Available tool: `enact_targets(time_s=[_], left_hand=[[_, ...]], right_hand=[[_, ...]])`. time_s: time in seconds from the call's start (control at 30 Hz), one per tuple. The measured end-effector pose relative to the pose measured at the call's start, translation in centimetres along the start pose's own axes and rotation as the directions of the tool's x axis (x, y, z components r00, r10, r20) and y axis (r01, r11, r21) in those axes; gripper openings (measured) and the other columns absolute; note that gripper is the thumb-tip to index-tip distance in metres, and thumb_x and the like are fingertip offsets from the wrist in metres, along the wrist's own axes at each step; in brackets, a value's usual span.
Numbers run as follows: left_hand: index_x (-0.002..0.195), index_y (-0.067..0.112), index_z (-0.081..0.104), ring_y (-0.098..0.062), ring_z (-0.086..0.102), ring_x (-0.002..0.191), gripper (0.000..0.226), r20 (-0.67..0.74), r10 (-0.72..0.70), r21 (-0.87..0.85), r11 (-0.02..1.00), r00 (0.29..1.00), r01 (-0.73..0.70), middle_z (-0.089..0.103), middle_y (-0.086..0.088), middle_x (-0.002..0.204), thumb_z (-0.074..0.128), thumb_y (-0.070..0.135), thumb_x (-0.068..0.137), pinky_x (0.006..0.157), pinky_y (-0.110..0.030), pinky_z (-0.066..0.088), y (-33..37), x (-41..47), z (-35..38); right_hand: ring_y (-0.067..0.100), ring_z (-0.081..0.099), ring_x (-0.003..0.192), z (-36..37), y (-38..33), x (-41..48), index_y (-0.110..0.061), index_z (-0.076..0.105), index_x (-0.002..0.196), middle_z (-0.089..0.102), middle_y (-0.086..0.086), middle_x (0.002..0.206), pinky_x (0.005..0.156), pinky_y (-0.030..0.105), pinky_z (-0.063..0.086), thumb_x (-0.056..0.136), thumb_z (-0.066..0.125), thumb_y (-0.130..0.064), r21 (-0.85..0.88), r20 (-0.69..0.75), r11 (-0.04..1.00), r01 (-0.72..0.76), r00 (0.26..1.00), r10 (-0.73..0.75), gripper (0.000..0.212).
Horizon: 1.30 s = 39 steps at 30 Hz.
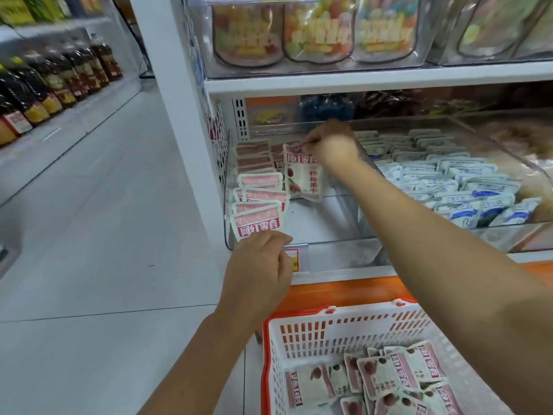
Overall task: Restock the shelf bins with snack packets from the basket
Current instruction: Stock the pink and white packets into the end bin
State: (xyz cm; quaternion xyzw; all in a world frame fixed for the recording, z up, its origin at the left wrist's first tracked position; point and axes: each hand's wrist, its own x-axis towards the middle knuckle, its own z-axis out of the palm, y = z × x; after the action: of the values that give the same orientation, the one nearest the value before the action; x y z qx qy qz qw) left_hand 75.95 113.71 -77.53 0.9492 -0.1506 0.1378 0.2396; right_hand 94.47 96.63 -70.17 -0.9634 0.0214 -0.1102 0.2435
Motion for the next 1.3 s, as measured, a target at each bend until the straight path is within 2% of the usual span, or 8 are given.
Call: enact_targets(time_s=[0.17, 0.37, 0.6, 0.77, 0.9, 1.03, 1.17, 1.3], left_hand=[[0.099, 0.018, 0.072, -0.013, 0.065, 0.09, 0.028, -0.108, 0.072, -0.003, 0.997, 0.992, -0.073, 0.071, 0.005, 0.095, 0.048, 0.025, 0.085, 0.081, -0.021, 0.04, -0.3, 0.2, 0.7], [0.095, 0.015, 0.073, -0.013, 0.064, 0.087, 0.04, -0.091, 0.116, -0.042, 0.992, 0.989, -0.12, 0.071, 0.003, 0.092, 0.037, 0.029, 0.085, 0.08, -0.024, 0.044, -0.3, 0.6, 0.7], [0.115, 0.013, 0.066, -0.011, 0.056, 0.107, 0.04, -0.146, 0.139, -0.137, 0.978, 0.98, -0.159, 0.066, 0.0, 0.112, 0.038, 0.028, 0.09, 0.094, -0.023, 0.044, -0.4, -0.1, 0.6], [0.088, 0.01, 0.068, -0.009, 0.056, 0.084, 0.025, -0.284, 0.331, -0.131, 0.916, 0.9, -0.379, 0.067, 0.0, 0.086, 0.046, 0.021, 0.091, 0.075, -0.018, 0.044, 0.6, -2.1, 0.5], [0.066, 0.019, 0.05, -0.007, 0.043, 0.056, 0.031, 0.064, 0.286, -0.115, 0.954, 0.956, -0.277, 0.048, 0.008, 0.062, 0.045, 0.031, 0.095, 0.054, -0.021, 0.033, 1.1, -4.1, 1.5], [0.071, 0.012, 0.058, -0.012, 0.052, 0.061, 0.038, 0.439, 0.161, 0.028, 0.981, 0.884, -0.192, 0.055, 0.003, 0.067, 0.041, 0.032, 0.099, 0.059, -0.03, 0.042, 0.9, -6.1, 3.8], [0.092, 0.009, 0.066, -0.015, 0.06, 0.075, 0.031, 0.707, 0.009, 0.123, 0.983, 0.707, -0.135, 0.065, -0.003, 0.086, 0.039, 0.022, 0.1, 0.069, -0.027, 0.049, 0.0, -8.5, 6.9], [0.068, 0.01, 0.045, -0.01, 0.04, 0.056, 0.028, 0.852, -0.175, 0.291, 0.942, 0.493, -0.169, 0.043, 0.0, 0.067, 0.04, 0.0, 0.093, 0.052, -0.02, 0.034, -0.9, -10.5, 8.1]], right_hand=[[0.003, 0.059, 0.07, 3.5, 0.4, 0.9, -0.018, 0.076, 0.093, 0.07, -0.006, 0.09, 0.054, 0.002, 0.042, 0.091, 0.061, -0.011, 0.269, 0.023, 0.963, -0.002, 1.0, -0.004, 0.017], [0.021, 0.065, 0.092, 6.2, 0.2, 0.9, -0.023, 0.072, 0.081, 0.07, 0.0, 0.102, 0.086, 0.036, 0.053, 0.089, 0.06, -0.005, 0.377, -0.035, 0.926, -0.03, 0.998, 0.047, 0.022], [0.011, 0.059, 0.082, 2.8, -0.6, -3.0, -0.007, 0.062, 0.107, 0.069, 0.002, 0.099, 0.071, 0.023, 0.047, 0.09, 0.06, -0.012, 0.219, -0.199, 0.969, 0.113, 0.977, -0.069, 0.018], [0.007, 0.048, 0.063, 0.8, 0.2, -13.7, -0.006, 0.064, 0.079, 0.062, 0.004, 0.072, 0.06, 0.013, 0.036, 0.085, 0.069, -0.017, 0.308, -0.277, 0.87, 0.385, 0.911, -0.305, 0.014], [0.009, 0.039, 0.057, 2.5, 4.4, -21.9, -0.016, 0.051, 0.071, 0.046, -0.007, 0.061, 0.056, 0.013, 0.032, 0.087, 0.067, -0.024, 0.31, -0.146, 0.872, 0.379, 0.925, -0.35, 0.024], [0.006, 0.048, 0.057, 7.1, 12.2, -27.0, -0.014, 0.053, 0.073, 0.054, -0.006, 0.063, 0.056, 0.024, 0.04, 0.09, 0.064, -0.026, 0.161, 0.303, 0.979, 0.126, 0.938, -0.17, 0.024], [0.023, 0.063, 0.08, 10.8, 19.9, -31.6, -0.007, 0.057, 0.076, 0.06, 0.007, 0.078, 0.061, 0.027, 0.045, 0.09, 0.059, -0.024, -0.238, 0.681, 0.971, -0.038, 0.705, 0.195, 0.022], [0.016, 0.061, 0.09, 13.2, 23.9, -36.8, -0.013, 0.061, 0.097, 0.063, 0.003, 0.1, 0.066, 0.019, 0.047, 0.083, 0.07, -0.027, -0.37, 0.783, 0.926, -0.074, 0.511, 0.354, 0.022]])
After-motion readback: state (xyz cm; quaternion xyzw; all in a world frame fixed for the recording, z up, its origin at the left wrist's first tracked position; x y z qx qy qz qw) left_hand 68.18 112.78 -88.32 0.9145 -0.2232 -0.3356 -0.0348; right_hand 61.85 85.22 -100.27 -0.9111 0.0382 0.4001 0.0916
